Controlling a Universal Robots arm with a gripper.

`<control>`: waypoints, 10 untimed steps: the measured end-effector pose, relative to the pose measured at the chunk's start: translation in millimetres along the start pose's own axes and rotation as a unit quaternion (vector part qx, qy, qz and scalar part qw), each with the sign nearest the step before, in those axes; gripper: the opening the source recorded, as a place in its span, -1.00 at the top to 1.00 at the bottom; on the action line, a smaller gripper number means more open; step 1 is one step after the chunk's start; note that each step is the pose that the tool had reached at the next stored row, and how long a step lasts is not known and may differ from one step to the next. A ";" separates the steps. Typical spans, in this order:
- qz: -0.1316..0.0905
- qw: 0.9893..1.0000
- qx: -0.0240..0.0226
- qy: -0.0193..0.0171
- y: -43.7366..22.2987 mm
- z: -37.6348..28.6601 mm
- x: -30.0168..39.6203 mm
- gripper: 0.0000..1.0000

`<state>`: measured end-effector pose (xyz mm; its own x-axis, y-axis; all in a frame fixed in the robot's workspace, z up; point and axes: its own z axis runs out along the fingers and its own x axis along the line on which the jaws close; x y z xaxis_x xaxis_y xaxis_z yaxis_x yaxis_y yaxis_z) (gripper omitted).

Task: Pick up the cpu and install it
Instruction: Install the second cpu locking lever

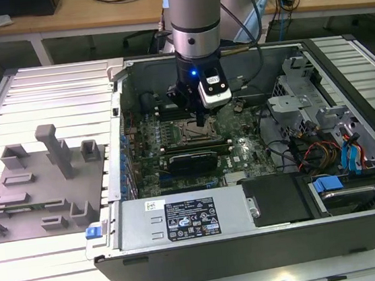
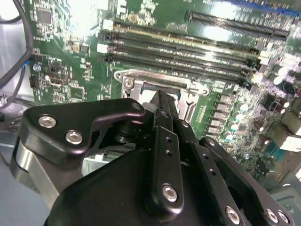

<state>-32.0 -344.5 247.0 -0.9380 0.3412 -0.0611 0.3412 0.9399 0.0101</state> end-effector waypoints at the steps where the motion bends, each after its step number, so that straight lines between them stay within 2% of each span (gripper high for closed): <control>1: 0.000 1.000 0.000 0.000 -2.7 0.0 -1.0 0.79; 3: -0.003 1.000 0.000 0.000 -7.7 0.1 -2.7 0.79; 5: -0.010 1.000 0.000 0.000 -8.6 0.2 -2.7 0.79; 6: -0.021 1.000 -0.001 0.000 -8.7 0.4 -2.7 0.79; 8: -0.043 0.999 -0.003 0.000 -8.8 1.2 -2.7 0.79; 10: -0.067 0.998 -0.004 0.001 -8.9 2.2 -2.6 0.79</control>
<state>-32.4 -353.7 244.8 -0.9751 0.2130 -0.0612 0.2128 0.9770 0.0097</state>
